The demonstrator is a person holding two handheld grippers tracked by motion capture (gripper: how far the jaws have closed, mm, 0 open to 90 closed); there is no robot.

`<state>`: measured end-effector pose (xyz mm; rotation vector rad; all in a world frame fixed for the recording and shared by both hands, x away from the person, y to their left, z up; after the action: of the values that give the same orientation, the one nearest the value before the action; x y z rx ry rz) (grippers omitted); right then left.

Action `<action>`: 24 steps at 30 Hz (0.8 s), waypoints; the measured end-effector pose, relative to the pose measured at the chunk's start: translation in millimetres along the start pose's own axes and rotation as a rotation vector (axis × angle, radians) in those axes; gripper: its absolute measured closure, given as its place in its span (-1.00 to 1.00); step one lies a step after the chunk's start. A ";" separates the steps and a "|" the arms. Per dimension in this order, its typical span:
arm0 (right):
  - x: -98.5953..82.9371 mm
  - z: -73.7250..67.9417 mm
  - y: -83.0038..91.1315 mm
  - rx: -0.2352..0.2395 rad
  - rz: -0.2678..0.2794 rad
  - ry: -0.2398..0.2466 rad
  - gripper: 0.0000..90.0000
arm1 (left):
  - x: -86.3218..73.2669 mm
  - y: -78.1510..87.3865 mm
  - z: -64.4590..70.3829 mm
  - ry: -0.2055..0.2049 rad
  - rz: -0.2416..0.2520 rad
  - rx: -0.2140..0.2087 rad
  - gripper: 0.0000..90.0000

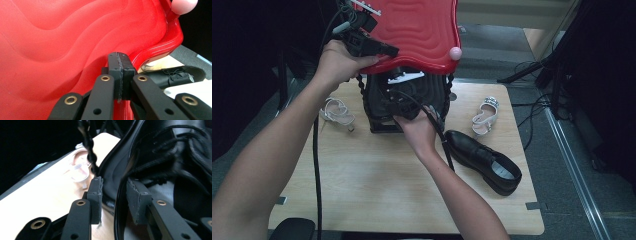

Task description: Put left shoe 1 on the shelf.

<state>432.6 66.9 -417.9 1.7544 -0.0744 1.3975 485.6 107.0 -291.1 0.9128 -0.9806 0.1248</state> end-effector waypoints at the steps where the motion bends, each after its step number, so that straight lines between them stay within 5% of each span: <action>1: -0.4 -0.7 5.3 0.026 0.021 -0.003 0.53 | 0.1 -0.1 -0.1 0.000 0.000 0.000 1.00; 5: -3.8 -3.3 24.2 0.099 0.073 0.000 0.56 | 0.1 0.1 -0.3 -0.001 0.000 0.000 1.00; 14: -37.0 -13.2 46.1 0.201 0.008 0.043 1.00 | -0.1 0.4 -0.5 0.004 -0.001 -0.001 1.00; 24: -75.9 -0.2 48.5 0.209 -0.054 0.072 1.00 | -0.1 0.6 -0.9 0.010 -0.008 -0.005 1.00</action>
<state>378.8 3.2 -451.9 1.8582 0.1626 1.4705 485.9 108.0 -291.0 0.9110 -0.9677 0.1200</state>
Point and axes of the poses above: each handheld gripper's, and its own axes: y roughly backward along the jaws, x roughly out of its top, z roughly to its right, the point moved 9 cm from there along -y, roughly forward along the jaws, and after that the axes turned 7 degrees about y, right-handed, at the moved point
